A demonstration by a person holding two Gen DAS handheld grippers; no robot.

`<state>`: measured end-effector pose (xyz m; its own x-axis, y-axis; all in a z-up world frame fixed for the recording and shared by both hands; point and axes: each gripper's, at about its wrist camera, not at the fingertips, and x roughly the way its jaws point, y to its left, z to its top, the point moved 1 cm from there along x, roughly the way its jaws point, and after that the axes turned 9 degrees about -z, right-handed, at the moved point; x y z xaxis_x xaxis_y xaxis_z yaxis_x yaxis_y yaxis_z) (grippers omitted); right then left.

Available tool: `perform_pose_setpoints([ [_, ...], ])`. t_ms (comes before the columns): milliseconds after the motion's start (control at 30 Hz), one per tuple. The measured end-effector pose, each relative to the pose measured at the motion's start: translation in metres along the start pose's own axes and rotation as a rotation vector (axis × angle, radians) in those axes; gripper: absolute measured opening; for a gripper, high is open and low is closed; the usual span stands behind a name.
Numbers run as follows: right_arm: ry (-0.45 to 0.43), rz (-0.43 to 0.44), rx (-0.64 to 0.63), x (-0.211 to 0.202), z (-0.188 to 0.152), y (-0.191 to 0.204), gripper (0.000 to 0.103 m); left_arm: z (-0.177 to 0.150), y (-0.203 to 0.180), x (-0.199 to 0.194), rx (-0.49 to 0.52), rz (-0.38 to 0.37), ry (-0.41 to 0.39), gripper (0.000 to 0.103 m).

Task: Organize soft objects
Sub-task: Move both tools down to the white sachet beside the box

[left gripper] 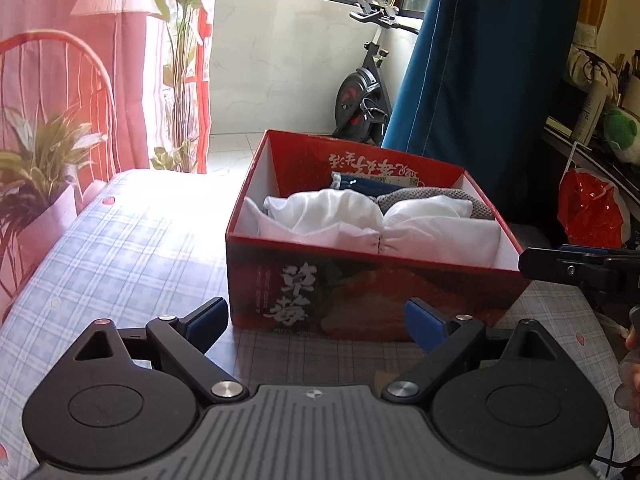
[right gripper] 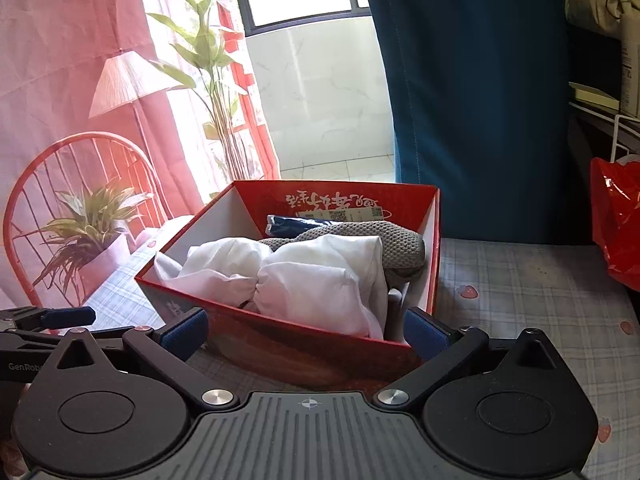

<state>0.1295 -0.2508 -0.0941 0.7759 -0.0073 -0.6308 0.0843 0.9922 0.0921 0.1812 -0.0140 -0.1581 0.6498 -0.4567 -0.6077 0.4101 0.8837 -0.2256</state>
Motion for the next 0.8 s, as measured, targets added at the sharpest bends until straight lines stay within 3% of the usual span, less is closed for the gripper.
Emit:
perform_pose_setpoints([
  [167, 0.027, 0.014, -0.004, -0.005, -0.036, 0.006, 0.102, -0.034, -0.002, 0.006, -0.013, -0.021, 0.047, 0.092],
  [567, 0.313, -0.026, -0.007, 0.028, -0.129, 0.005, 0.097, -0.074, 0.003, 0.03, -0.06, -0.073, 0.144, 0.074],
  [800, 0.378, 0.017, 0.013, 0.046, -0.14, 0.008, 0.079, -0.08, 0.008, 0.036, -0.093, -0.084, 0.164, 0.059],
])
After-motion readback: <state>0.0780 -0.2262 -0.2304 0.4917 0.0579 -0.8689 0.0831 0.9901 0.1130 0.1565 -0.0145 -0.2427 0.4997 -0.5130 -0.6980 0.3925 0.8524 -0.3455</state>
